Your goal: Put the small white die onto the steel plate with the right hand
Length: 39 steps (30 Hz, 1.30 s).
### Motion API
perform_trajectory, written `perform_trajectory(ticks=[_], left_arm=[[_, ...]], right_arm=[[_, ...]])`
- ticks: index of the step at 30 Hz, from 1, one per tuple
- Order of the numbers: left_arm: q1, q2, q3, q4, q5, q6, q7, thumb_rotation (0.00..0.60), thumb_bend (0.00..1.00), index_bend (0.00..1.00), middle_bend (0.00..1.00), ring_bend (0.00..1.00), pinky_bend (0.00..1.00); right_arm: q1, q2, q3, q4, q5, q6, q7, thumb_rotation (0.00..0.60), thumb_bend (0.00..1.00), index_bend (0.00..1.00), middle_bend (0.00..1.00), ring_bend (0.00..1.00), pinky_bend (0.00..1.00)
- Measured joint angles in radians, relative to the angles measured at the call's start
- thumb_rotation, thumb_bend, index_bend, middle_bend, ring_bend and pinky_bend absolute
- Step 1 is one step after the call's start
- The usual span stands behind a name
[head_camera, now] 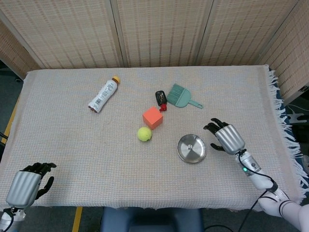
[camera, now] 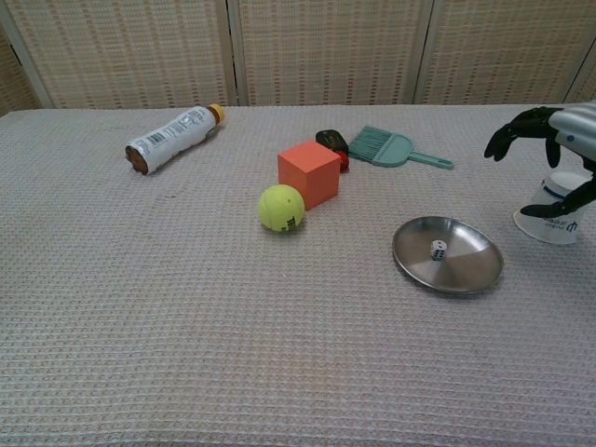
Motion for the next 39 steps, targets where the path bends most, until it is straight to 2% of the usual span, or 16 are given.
perform_trajectory(ticks=[9,16,18,22,27,31,34,39], left_arm=[[0.0,-0.001,0.0,-0.001,-0.003,-0.004,0.005,0.6,0.39,0.38,0.49,0.46,0.62],[-0.002,-0.002,-0.001,0.0,-0.007,-0.008,0.004,0.6,0.39,0.38,0.49,0.46,0.62],[-0.002,-0.002,-0.001,0.001,-0.007,-0.008,0.004,0.6,0.39,0.38,0.49,0.46,0.62],[-0.002,-0.002,-0.001,0.001,-0.008,-0.008,0.003,0.6,0.39,0.38,0.49,0.46,0.62],[-0.002,-0.002,-0.001,0.001,-0.007,-0.008,0.005,0.6,0.39,0.38,0.49,0.46,0.62],[-0.002,-0.002,-0.002,0.001,-0.008,-0.007,0.005,0.6,0.39,0.38,0.49,0.46,0.62],[-0.002,-0.002,-0.002,0.001,-0.008,-0.007,0.006,0.6,0.39,0.38,0.49,0.46,0.62],[-0.001,-0.003,-0.001,0.001,-0.006,-0.007,0.01,0.6,0.39,0.38,0.49,0.46,0.62]], right_arm=[[-0.007,0.019,0.013,0.02,0.09,-0.141,-0.022,0.6,0.05,0.21,0.21,0.06,0.38],[-0.006,-0.014,-0.003,0.112,0.093,-0.168,0.03,0.6,0.05,0.22,0.21,0.05,0.38],[-0.006,-0.028,-0.011,0.141,0.09,-0.173,0.044,0.6,0.08,0.24,0.21,0.06,0.4],[-0.007,-0.055,-0.024,0.195,0.079,-0.172,0.064,0.6,0.24,0.34,0.25,0.15,0.49],[-0.011,-0.097,-0.04,0.282,0.064,-0.162,0.101,0.6,0.34,0.44,0.36,0.27,0.64],[-0.015,-0.133,-0.045,0.35,0.058,-0.14,0.133,0.6,0.39,0.57,0.48,0.41,0.76],[-0.018,-0.159,-0.043,0.395,0.055,-0.104,0.153,0.6,0.4,0.66,0.54,0.49,0.81],[-0.02,-0.184,-0.037,0.426,0.049,-0.026,0.168,0.6,0.4,0.71,0.58,0.53,0.83]])
